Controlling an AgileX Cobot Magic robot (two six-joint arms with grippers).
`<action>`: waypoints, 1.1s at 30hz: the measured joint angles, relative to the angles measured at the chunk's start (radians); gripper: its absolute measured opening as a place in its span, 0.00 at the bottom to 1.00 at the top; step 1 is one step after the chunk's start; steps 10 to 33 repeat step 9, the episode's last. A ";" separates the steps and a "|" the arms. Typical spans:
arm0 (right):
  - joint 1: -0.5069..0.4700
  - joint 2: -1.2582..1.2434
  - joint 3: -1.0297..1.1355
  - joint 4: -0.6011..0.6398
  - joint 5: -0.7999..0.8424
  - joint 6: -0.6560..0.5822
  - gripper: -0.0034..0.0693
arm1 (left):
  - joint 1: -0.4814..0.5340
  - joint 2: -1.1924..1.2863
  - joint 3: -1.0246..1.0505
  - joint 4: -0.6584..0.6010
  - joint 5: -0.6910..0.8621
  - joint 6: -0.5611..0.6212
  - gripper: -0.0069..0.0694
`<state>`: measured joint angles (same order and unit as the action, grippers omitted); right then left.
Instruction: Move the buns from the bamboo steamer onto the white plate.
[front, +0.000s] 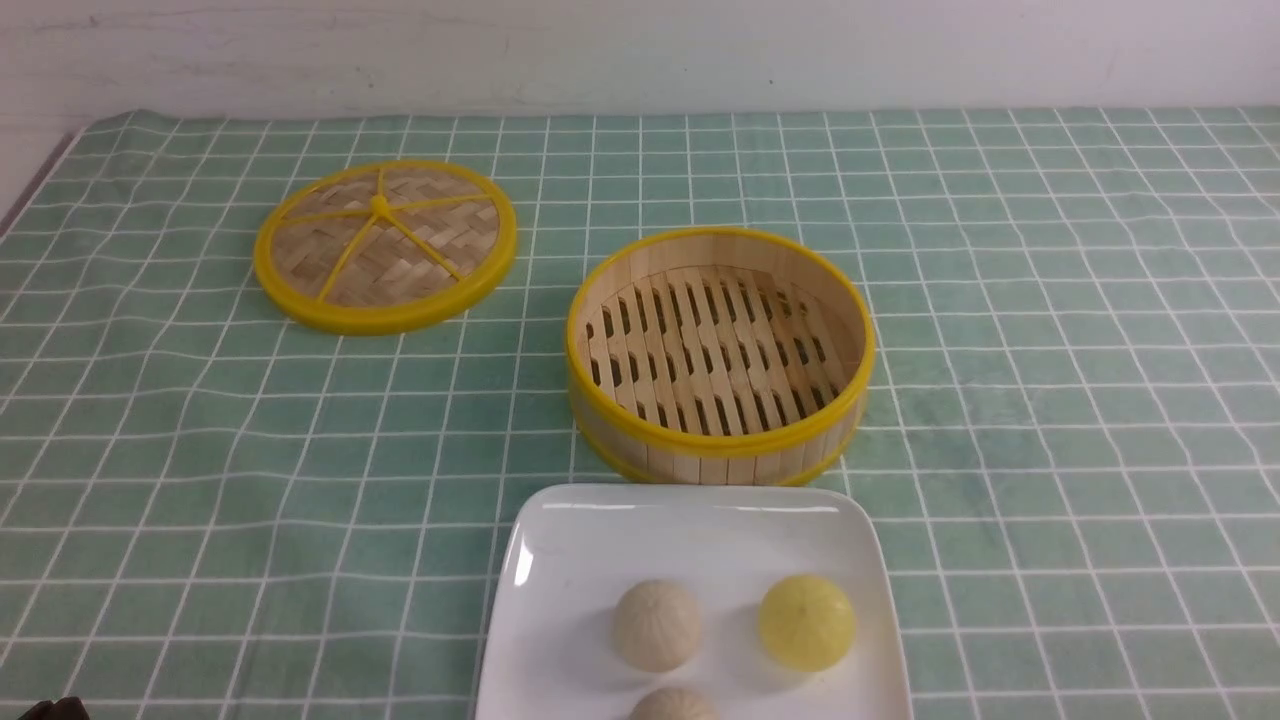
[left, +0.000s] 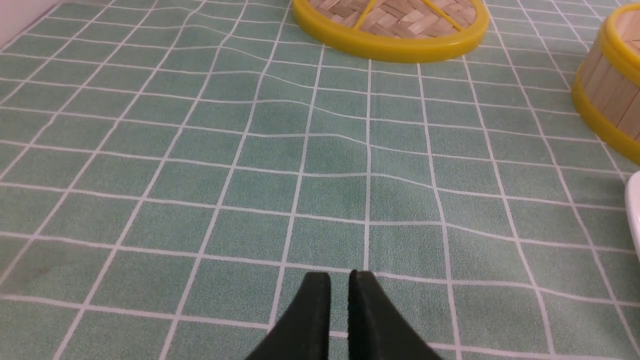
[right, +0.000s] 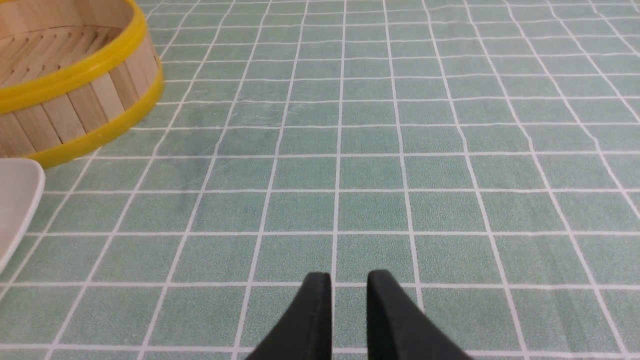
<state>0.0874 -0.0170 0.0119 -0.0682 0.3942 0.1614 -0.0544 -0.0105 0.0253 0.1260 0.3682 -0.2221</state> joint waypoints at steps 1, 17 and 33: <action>0.000 0.000 0.000 0.000 0.000 0.000 0.23 | 0.000 0.000 0.000 0.000 0.000 0.000 0.21; 0.000 0.000 0.000 0.000 0.000 0.000 0.24 | 0.000 0.000 0.000 0.000 0.000 0.000 0.22; 0.000 0.000 0.000 0.000 0.000 0.000 0.24 | 0.000 0.000 0.000 0.000 0.000 0.000 0.22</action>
